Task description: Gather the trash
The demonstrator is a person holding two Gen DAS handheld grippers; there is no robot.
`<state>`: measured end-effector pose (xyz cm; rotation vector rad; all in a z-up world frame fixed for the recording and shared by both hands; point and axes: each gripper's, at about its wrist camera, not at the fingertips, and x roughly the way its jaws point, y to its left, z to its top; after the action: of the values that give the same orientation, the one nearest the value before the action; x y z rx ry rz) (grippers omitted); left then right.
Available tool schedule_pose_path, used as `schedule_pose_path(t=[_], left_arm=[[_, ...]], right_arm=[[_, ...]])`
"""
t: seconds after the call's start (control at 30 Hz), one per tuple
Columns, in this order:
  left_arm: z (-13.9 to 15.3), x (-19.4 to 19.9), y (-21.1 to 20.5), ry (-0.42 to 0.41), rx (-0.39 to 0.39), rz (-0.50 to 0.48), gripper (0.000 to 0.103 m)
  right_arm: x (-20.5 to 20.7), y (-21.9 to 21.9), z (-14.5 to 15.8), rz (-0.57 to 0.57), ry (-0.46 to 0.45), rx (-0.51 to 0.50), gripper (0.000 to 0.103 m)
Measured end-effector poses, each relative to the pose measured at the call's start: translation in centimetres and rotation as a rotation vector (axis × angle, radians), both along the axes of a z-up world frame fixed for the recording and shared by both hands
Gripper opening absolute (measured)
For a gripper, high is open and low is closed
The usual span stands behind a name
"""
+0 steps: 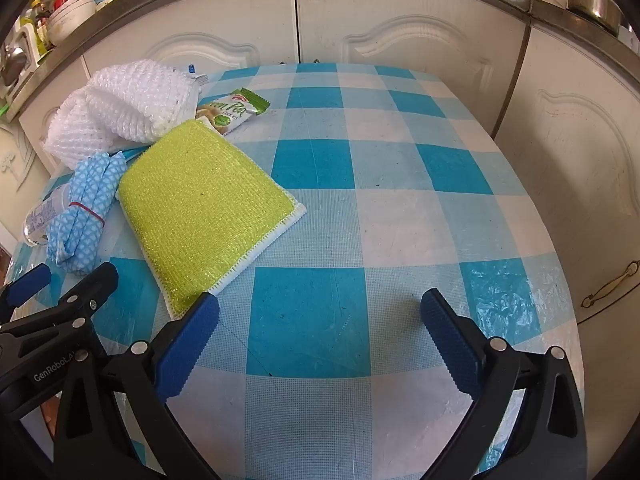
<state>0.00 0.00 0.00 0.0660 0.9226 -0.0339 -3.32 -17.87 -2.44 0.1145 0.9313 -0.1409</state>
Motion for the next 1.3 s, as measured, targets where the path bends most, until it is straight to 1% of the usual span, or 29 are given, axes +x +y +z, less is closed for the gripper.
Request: schedule_pose_path(t=[0.43,0.57,0.67,0.8,0.93,1.1,1.17,1.3], left_arm=[[0.0,0.0,0.0,0.000,0.001,0.000,0.100],[0.0,-0.1,0.1,0.000,0.001,0.014,0.100],[-0.1,-0.8,0.5,0.000,-0.001,0.030,0.100],[-0.4,-2.9,1.4,0.000,-0.002,0.001,0.100],[-0.1,-4.4,1.4,-0.005,0.022,-0.046,0.100],[1.1,-6.9,2.1,-0.073,0.042,-0.073,0.100],[2.1,-7.8,2.2,-0.092,0.042,-0.080,0.100],[4.3,-9.2,3.0,-0.130,-0.002,-0.089,0.100]], right_arm=[[0.0,0.0,0.1,-0.001,0.001,0.000,0.099],[0.0,0.0,0.2,-0.006,0.003,0.000,0.099],[0.1,0.2,0.3,-0.008,0.004,0.000,0.099],[-0.2,0.0,0.4,-0.027,0.008,0.001,0.099],[-1.9,-0.1,0.6,-0.053,0.006,0.007,0.099],[-4.7,-0.5,1.4,-0.091,-0.034,0.026,0.099],[-5.9,-0.5,2.3,-0.099,-0.056,0.033,0.099],[-8.6,0.1,5.2,-0.102,-0.137,0.035,0.099]])
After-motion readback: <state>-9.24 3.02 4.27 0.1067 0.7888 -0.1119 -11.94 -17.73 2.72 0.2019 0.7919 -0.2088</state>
